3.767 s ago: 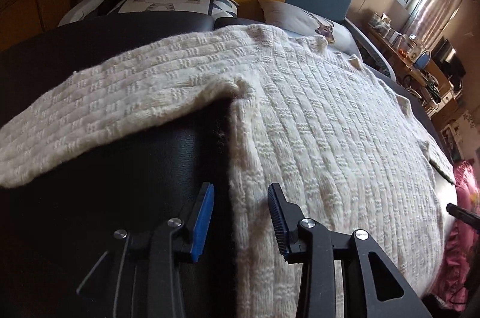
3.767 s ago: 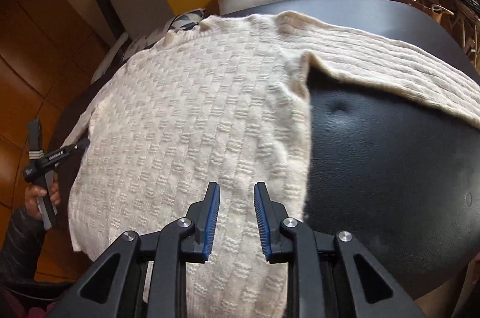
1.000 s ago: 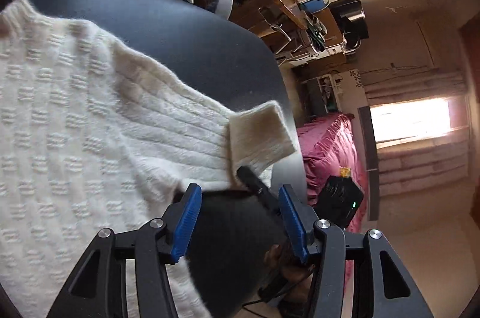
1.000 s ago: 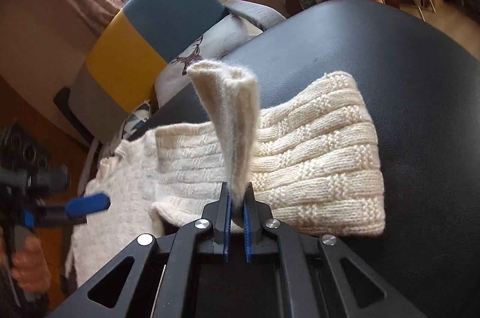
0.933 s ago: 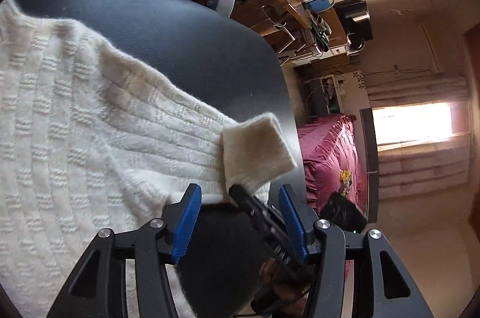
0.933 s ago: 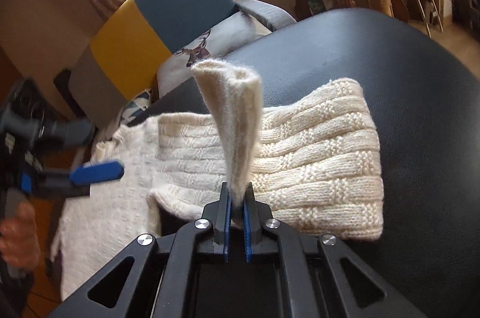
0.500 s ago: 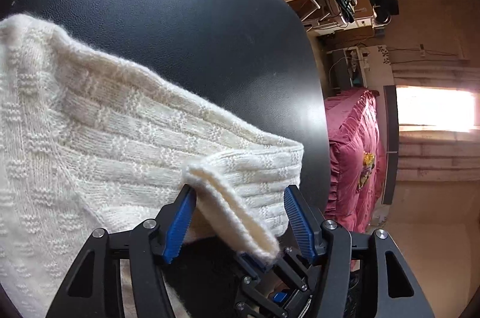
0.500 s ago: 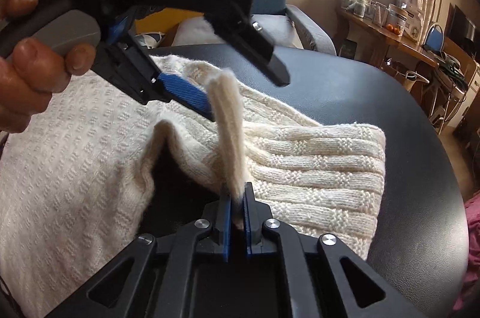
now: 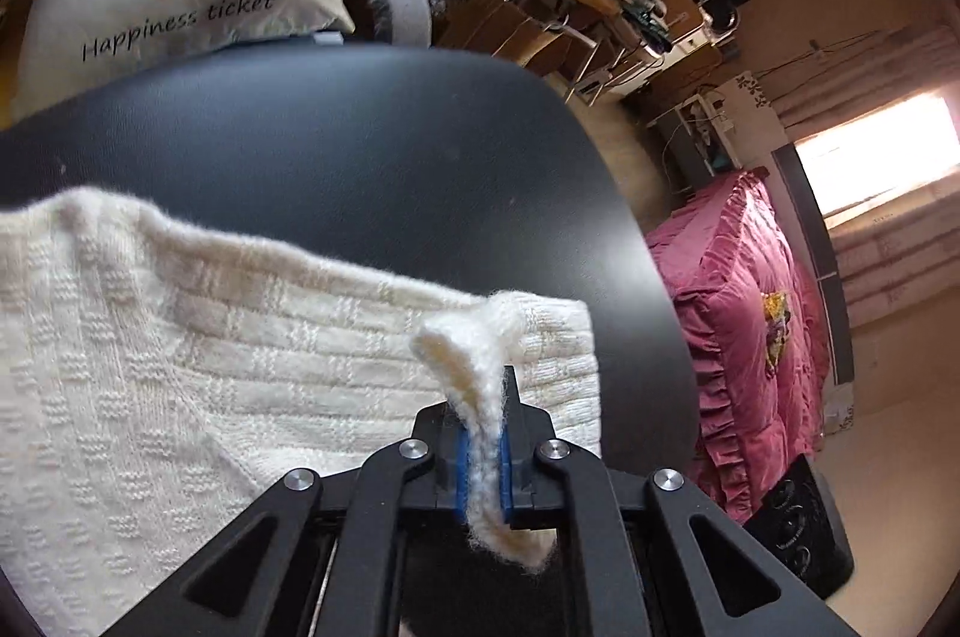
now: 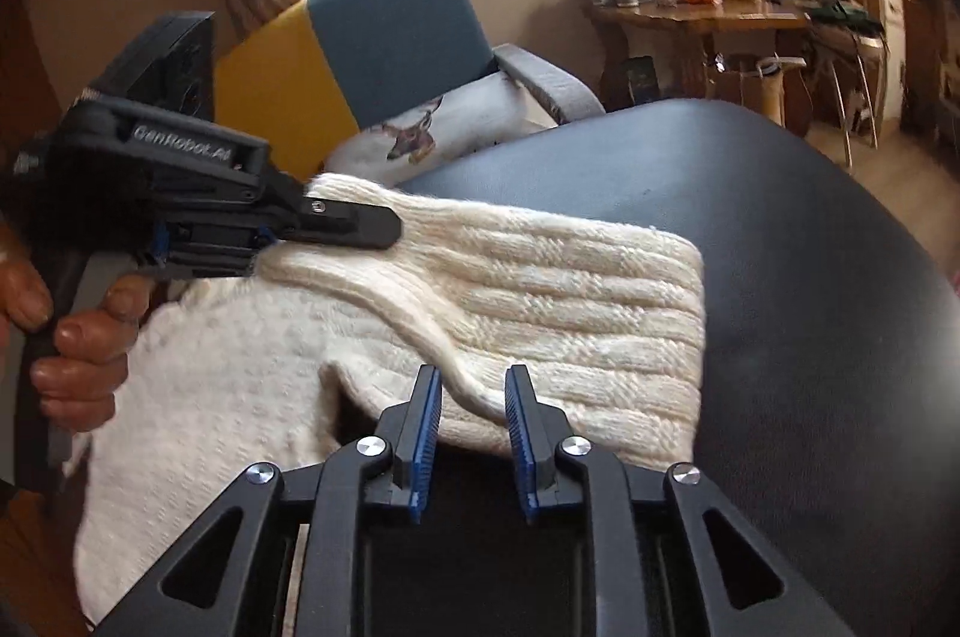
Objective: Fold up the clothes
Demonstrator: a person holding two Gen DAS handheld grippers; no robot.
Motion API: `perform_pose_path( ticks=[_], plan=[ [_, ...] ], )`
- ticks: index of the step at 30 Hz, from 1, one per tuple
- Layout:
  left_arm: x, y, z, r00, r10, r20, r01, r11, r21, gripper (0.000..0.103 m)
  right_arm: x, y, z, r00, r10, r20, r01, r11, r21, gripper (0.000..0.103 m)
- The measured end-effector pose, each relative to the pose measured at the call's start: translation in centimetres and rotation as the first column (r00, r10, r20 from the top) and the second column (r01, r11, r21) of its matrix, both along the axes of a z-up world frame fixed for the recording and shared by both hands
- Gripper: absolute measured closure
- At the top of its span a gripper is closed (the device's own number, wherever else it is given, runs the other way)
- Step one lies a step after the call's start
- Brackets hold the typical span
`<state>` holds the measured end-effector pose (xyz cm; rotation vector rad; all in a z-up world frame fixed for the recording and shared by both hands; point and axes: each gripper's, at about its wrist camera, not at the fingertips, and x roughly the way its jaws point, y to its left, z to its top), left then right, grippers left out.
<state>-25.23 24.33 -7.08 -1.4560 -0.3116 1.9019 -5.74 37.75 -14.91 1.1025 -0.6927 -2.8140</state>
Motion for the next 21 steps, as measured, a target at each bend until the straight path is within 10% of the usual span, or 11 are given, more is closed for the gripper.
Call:
perform_pose_path(
  ticks=[5, 10, 14, 21],
  plan=[
    [-0.7, -0.7, 6.0, 0.995, 0.034, -0.098, -0.027, 0.997, 0.074, 0.096, 4.5, 5.0, -2.1, 0.988, -0.155, -0.02, 0.123, 0.85, -0.513, 0.069],
    [-1.2, -3.6, 11.0, 0.982, 0.076, -0.171, -0.054, 0.99, 0.133, 0.096, 6.1, 5.8, -7.6, 0.979, -0.194, 0.058, 0.141, 0.453, -0.88, 0.052],
    [-1.1, -7.4, 14.1, 0.968, 0.131, -0.214, -0.092, 0.979, 0.184, 0.096, 5.1, 4.5, -10.6, 0.969, -0.228, 0.1, 0.146, 0.19, -0.971, 0.033],
    [-0.1, -13.6, 16.8, 0.944, 0.205, -0.258, -0.148, 0.963, 0.225, 0.096, 0.7, 0.7, -11.7, 0.965, -0.219, 0.145, 0.152, 0.016, -0.988, 0.025]
  ],
)
